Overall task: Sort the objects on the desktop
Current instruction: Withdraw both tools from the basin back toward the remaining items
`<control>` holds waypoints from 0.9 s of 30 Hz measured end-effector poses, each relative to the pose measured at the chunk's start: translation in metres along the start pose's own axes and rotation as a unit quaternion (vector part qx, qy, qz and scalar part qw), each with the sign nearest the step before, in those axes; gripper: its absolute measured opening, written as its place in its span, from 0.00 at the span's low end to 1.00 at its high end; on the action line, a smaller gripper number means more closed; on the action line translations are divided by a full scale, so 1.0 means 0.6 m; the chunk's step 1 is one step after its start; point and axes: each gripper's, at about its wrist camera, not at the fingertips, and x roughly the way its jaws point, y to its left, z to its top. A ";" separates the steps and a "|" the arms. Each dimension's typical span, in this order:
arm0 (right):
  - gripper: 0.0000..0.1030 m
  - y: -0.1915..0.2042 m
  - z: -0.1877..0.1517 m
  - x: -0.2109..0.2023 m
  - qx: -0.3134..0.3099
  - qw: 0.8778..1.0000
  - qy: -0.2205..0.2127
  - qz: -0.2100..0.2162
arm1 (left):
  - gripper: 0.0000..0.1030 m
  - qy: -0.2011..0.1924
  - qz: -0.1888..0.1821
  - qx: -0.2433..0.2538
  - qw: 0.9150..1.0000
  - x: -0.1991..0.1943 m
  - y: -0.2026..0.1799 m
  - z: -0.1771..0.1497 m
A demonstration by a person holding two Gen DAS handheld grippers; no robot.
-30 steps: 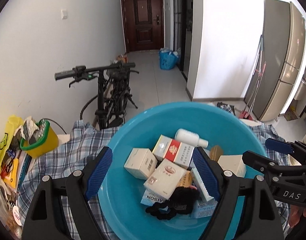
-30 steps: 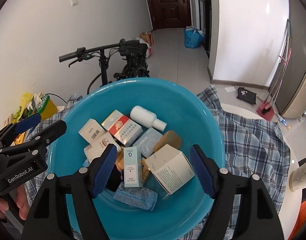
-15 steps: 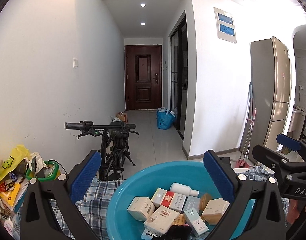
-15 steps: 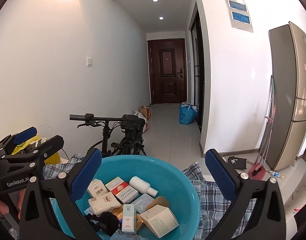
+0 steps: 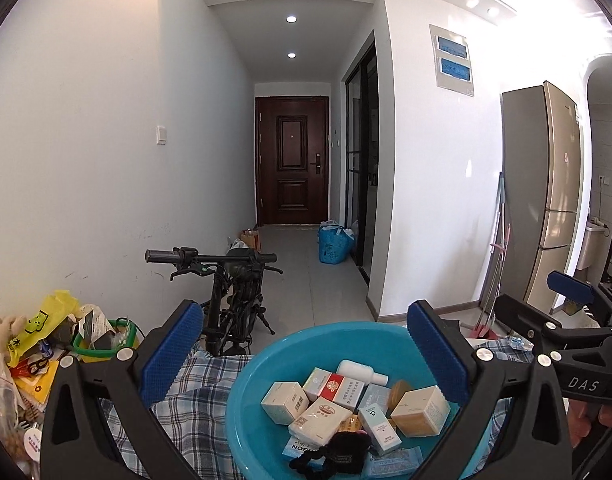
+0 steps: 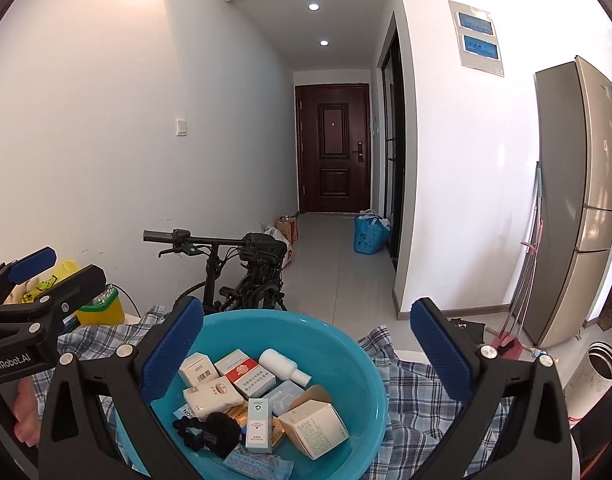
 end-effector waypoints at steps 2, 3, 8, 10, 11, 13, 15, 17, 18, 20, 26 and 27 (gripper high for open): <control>1.00 0.004 -0.002 -0.018 -0.003 1.000 -0.002 0.005 | 1.00 0.005 -0.003 -0.007 1.000 -0.015 0.005 0.002; 1.00 0.005 -0.003 -0.029 -0.003 1.000 -0.002 0.011 | 1.00 0.014 -0.002 -0.010 1.000 -0.022 0.007 0.003; 1.00 0.015 -0.003 -0.083 -0.011 1.000 -0.008 0.027 | 1.00 0.024 -0.012 -0.025 0.999 -0.079 0.020 0.001; 1.00 0.020 -0.002 -0.107 -0.015 0.999 -0.013 0.031 | 1.00 0.016 -0.018 -0.027 0.999 -0.109 0.021 0.004; 1.00 0.022 -0.001 -0.119 -0.014 0.999 -0.016 0.036 | 1.00 0.012 -0.019 -0.029 0.999 -0.123 0.022 0.007; 1.00 0.026 0.002 -0.142 -0.014 0.999 -0.023 0.039 | 1.00 0.007 -0.030 -0.035 0.999 -0.150 0.023 0.014; 1.00 0.032 0.007 -0.163 -0.018 0.998 -0.033 0.041 | 1.00 0.005 -0.042 -0.040 0.998 -0.173 0.023 0.023; 1.00 0.041 0.013 -0.182 -0.028 0.998 -0.044 0.038 | 1.00 -0.006 -0.045 -0.045 0.998 -0.193 0.024 0.032; 1.00 0.045 0.015 -0.190 -0.034 0.997 -0.050 0.038 | 1.00 -0.014 -0.043 -0.045 0.998 -0.201 0.025 0.037; 1.00 0.052 0.019 -0.203 -0.040 0.997 -0.059 0.036 | 1.00 -0.026 -0.033 -0.041 0.998 -0.215 0.026 0.046; 1.00 0.062 0.023 -0.222 -0.047 0.996 -0.065 0.030 | 1.00 -0.031 -0.025 -0.046 0.998 -0.235 0.029 0.048; 1.00 0.063 0.019 -0.222 -0.046 0.997 -0.057 0.027 | 1.00 -0.027 -0.024 -0.045 0.998 -0.236 0.028 0.042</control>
